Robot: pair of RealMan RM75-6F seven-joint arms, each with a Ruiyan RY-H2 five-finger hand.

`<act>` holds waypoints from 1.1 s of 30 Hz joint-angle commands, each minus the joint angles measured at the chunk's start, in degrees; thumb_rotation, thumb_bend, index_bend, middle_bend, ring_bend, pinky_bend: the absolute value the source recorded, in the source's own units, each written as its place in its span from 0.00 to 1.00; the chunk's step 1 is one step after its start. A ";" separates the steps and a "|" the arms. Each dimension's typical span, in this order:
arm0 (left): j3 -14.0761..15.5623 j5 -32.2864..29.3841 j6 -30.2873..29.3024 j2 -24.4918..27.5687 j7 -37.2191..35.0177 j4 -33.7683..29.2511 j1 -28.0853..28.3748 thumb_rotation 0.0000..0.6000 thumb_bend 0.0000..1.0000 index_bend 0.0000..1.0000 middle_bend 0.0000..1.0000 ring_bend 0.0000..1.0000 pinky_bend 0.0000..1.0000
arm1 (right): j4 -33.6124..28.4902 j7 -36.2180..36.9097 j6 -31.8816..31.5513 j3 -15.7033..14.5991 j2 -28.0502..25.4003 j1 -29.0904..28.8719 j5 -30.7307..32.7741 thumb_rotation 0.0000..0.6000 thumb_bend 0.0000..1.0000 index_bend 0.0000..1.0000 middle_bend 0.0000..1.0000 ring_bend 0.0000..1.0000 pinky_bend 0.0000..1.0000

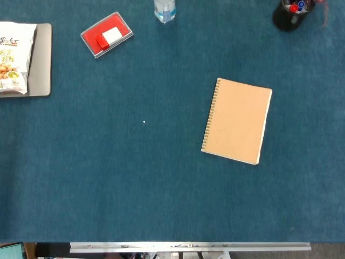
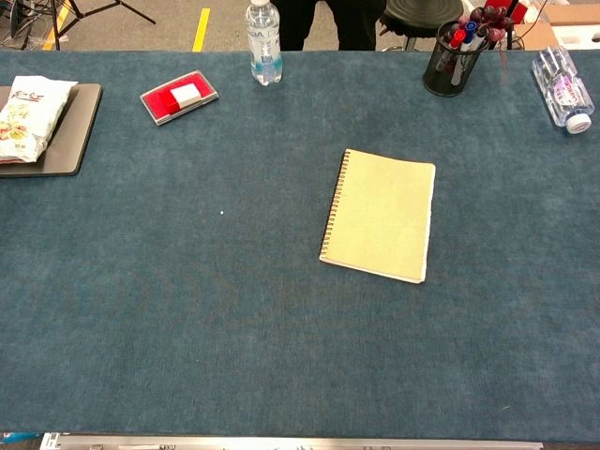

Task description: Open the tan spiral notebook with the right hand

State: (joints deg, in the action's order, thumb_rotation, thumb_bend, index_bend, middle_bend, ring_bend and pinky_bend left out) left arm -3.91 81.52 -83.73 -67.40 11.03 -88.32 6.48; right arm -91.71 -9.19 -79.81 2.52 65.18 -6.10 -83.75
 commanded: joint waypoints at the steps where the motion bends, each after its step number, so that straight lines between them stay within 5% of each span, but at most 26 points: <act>1: 0.11 0.33 -0.61 0.15 0.02 -0.33 -0.28 1.00 0.33 0.61 0.59 0.55 0.83 | 0.14 -0.03 0.50 -0.08 0.22 -0.31 -0.11 1.00 0.39 0.32 0.26 0.52 0.74; 10: 0.15 0.32 -1.81 0.54 0.01 -0.93 -1.07 1.00 0.33 0.61 0.59 0.55 0.83 | 1.00 0.23 2.46 -0.39 0.95 -1.34 -0.11 1.00 0.38 0.32 0.26 0.49 0.73; 15: 0.13 -0.11 -1.92 0.53 0.71 -1.25 -1.31 1.00 0.33 0.61 0.59 0.55 0.83 | 2.50 0.64 3.01 -1.08 2.32 -1.91 -1.54 1.00 0.34 0.32 0.27 0.31 0.47; 21: 0.64 0.83 -2.54 0.68 0.63 -1.75 -1.72 1.00 0.33 0.61 0.59 0.55 0.83 | 6.27 0.39 1.36 -2.04 5.89 -2.65 -6.10 1.00 0.10 0.21 0.18 0.13 0.24; 25: 0.76 0.61 -1.92 0.82 0.42 -1.72 -1.65 1.00 0.33 0.61 0.59 0.55 0.83 | 11.06 0.64 1.07 -2.35 9.09 -4.07 -9.15 1.00 0.01 0.15 0.12 0.09 0.21; 33: 0.78 0.60 -1.91 0.94 0.27 -1.95 -1.77 1.00 0.33 0.61 0.59 0.55 0.83 | 17.56 0.80 3.71 -3.15 13.43 -9.39 -15.26 1.00 0.00 0.13 0.11 0.08 0.21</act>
State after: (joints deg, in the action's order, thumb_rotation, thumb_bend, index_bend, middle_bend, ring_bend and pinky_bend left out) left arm -3.15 82.07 -85.60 -66.48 11.28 -90.24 4.74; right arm -75.85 -8.77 -76.76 -0.32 77.31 -14.04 -97.44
